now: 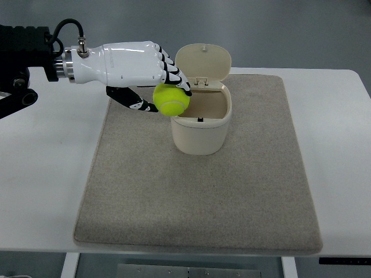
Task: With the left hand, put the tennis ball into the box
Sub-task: 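Lift the ball and carry it over the open cream bin, then open the left hand fingers to drop the ball into the bin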
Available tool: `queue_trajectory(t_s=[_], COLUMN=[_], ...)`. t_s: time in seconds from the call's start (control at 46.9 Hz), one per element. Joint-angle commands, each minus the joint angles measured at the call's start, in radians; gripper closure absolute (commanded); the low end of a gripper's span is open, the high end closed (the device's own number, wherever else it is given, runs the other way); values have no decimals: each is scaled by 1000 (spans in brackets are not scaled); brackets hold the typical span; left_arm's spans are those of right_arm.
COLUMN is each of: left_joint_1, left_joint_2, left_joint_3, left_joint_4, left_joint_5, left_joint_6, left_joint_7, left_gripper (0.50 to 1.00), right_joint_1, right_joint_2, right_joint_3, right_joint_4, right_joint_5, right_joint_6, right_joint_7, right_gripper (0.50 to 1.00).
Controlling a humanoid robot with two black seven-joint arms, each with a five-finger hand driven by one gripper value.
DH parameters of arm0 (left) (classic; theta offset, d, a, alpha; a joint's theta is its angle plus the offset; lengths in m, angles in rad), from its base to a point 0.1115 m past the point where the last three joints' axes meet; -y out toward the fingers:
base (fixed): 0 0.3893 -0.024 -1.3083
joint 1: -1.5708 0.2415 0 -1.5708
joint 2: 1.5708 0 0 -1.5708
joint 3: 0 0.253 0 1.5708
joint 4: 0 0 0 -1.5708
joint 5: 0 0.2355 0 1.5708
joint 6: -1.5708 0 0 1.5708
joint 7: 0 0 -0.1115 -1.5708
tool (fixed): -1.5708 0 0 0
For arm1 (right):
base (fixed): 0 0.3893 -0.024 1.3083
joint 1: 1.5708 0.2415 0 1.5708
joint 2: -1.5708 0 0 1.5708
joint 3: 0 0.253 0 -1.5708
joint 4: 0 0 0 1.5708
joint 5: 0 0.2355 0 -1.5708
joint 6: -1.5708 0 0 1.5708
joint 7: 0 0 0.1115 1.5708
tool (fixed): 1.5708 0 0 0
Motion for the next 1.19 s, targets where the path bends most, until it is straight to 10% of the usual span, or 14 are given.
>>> queue_trajectory(t_s=[0.0, 0.448, 0.746, 1.173], left_joint_1=[-9, -17, -6, -3], left_joint_2=[-50, -208, -206, -196], left_joint_3=[2, 2, 2, 2], left_joint_4=[35, 205, 205, 196], left_joint_5=[2, 30, 11, 11], left_joint_6=[-4, -2, 2, -2], left_joint_7=[0, 0, 0, 0], left_gripper=[1000, 1000, 643, 619], right_joint_1=[0, 0, 0, 0], right_joint_2=[0, 0, 0, 0], right_joint_3=[0, 0, 0, 0], right_joint_4=[0, 0, 1, 0], right_joint_5=[0, 0, 0, 0], right_joint_6=[0, 0, 0, 0], right_joint_7=[0, 0, 0, 0], right_gripper=[599, 599, 599, 599])
